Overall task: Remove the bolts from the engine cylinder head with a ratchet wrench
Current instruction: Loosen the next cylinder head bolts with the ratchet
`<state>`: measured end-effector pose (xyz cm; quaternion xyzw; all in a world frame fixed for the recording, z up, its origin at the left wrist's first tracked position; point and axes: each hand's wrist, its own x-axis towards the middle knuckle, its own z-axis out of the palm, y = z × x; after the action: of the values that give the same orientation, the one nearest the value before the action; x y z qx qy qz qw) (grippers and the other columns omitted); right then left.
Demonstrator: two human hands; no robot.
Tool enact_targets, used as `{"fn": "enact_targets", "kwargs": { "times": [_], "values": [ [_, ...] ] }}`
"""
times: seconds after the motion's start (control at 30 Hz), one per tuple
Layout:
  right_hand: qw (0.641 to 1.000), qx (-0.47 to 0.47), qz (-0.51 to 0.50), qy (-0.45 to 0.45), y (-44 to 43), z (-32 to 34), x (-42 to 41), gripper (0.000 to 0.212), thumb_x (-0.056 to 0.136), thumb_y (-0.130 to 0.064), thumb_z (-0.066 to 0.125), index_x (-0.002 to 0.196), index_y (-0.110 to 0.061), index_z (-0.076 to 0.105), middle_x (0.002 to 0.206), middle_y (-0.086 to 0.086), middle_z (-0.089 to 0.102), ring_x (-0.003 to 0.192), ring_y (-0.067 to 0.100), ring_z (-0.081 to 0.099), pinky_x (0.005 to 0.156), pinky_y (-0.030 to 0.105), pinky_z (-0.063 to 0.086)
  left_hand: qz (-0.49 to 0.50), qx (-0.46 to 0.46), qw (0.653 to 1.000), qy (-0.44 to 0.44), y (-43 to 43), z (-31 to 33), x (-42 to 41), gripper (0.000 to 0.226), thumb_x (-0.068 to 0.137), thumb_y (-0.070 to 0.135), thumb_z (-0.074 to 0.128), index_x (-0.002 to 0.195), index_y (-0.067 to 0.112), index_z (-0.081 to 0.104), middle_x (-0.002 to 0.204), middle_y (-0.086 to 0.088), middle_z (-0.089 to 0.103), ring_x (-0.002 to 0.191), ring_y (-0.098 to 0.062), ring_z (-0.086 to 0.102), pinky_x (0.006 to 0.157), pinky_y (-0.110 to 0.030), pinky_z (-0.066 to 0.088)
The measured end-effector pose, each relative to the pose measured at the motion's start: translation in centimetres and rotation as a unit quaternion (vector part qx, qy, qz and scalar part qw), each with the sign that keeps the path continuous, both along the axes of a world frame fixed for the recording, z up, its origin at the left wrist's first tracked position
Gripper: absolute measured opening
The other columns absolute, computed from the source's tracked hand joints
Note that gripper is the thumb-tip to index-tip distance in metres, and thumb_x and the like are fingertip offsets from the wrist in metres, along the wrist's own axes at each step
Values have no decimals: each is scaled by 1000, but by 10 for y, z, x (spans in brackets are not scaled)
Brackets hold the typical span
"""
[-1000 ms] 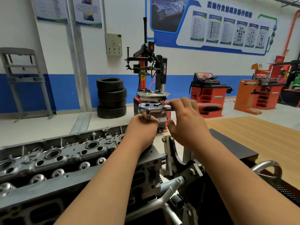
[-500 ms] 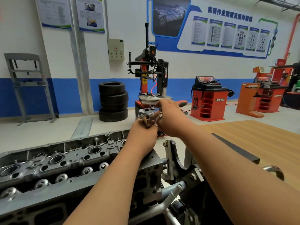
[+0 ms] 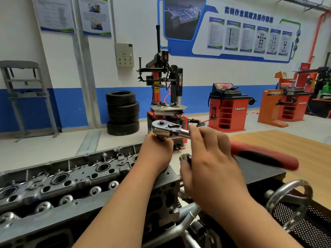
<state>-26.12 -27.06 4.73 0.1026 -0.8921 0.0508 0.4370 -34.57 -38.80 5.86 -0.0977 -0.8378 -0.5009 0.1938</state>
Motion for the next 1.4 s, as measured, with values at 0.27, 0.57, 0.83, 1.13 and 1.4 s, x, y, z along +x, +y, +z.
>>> {"fn": "enact_targets", "kwargs": {
  "times": [0.27, 0.57, 0.83, 1.13, 1.4],
  "values": [
    [955, -129, 186, -192, -3, 37, -130, 61, 83, -14, 66, 137, -19, 37, 141, 3, 32, 131, 19, 32, 109, 32, 30, -27, 126, 991, -34, -4, -1, 0, 8, 84, 14, 59, 84, 18, 65, 66, 1, 62, 67, -21, 58, 67, -34, 48],
    [919, -127, 260, -266, -16, 30, -143, 76, 81, -2, 63, 141, -31, 25, 148, -2, 26, 111, 19, 53, 97, 37, 45, -7, 109, 991, -77, -2, 3, 3, 30, 82, 13, 49, 54, 23, 57, 44, 6, 47, 54, -22, 47, 57, -34, 39],
    [992, -55, -20, -115, 27, 16, -25, 64, 85, -25, 56, 138, -31, 21, 132, 0, 23, 62, 19, 49, 50, 32, 43, -1, 81, 997, -16, 4, 1, -5, 38, 91, 3, 44, 57, 19, 45, 35, 10, 44, 37, 1, 48, 34, -7, 30],
    [986, -97, -16, -134, 23, 21, -41, 49, 88, -27, 55, 131, -24, 31, 127, 1, 29, 75, 22, 59, 55, 32, 46, 23, 5, 1000, -8, -1, 0, -1, 28, 89, 10, 47, 61, 15, 51, 51, 3, 50, 51, -12, 44, 42, -16, 33],
    [917, -138, 226, -297, -23, 53, -152, 37, 90, -9, 52, 126, -13, 45, 135, 8, 37, 96, 15, 48, 85, 26, 39, 8, 129, 990, -63, -4, -2, 0, 18, 77, 12, 50, 61, 13, 57, 49, -7, 57, 47, -24, 59, 61, -38, 47]
  ]
}}
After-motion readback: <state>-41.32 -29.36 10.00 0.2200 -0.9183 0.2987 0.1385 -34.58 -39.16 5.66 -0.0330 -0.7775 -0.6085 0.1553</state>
